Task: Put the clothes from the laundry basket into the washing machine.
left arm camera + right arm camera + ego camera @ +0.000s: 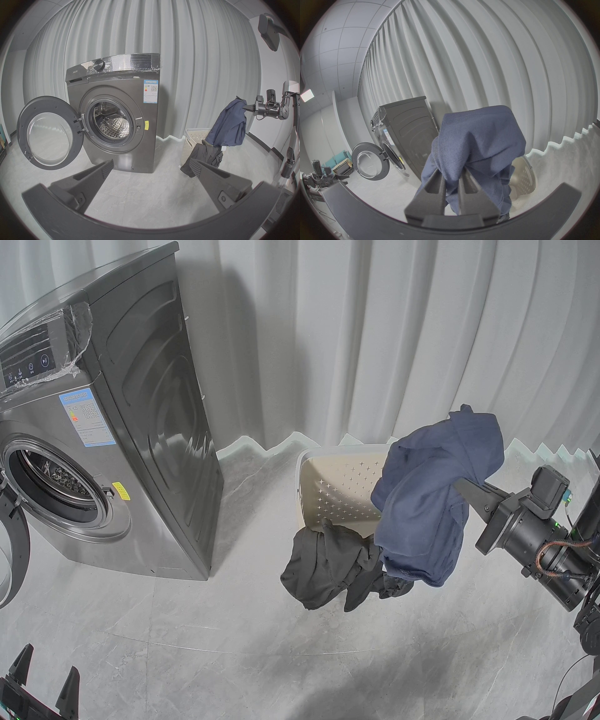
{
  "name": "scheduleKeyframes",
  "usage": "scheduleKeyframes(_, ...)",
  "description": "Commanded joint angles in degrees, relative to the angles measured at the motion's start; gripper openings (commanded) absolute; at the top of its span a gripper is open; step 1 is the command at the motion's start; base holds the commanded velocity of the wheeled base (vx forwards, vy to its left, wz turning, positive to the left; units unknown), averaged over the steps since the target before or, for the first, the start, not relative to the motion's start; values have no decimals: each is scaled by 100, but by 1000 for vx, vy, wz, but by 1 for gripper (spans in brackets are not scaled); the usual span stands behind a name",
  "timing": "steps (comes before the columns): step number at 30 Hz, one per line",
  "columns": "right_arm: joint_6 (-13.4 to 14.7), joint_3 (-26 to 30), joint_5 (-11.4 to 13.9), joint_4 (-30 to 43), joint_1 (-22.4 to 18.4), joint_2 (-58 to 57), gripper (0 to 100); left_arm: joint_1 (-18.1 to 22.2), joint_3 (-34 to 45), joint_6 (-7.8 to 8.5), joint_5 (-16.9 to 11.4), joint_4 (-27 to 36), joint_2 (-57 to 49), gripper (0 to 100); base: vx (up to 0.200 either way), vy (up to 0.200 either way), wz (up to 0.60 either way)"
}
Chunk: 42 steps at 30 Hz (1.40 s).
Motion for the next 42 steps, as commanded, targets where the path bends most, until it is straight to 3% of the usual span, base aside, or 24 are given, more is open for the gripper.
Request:
scheduleKeyframes(1,8,-25,-8,-1,80,39,0,6,84,-3,4,0,-60,100,0,0,0)
scheduleKeyframes(27,-1,-25,-43,-1,19,-14,0,6,84,-56,4,0,-68,100,0,200,0)
scheduleKeyframes(33,-36,-8,-289,16,1,-31,0,6,84,-47,4,0,-68,100,0,200,0)
scheduleKeyframes(42,-36,-8,-298,25,-7,-31,0,6,84,-47,4,0,-68,100,0,200,0)
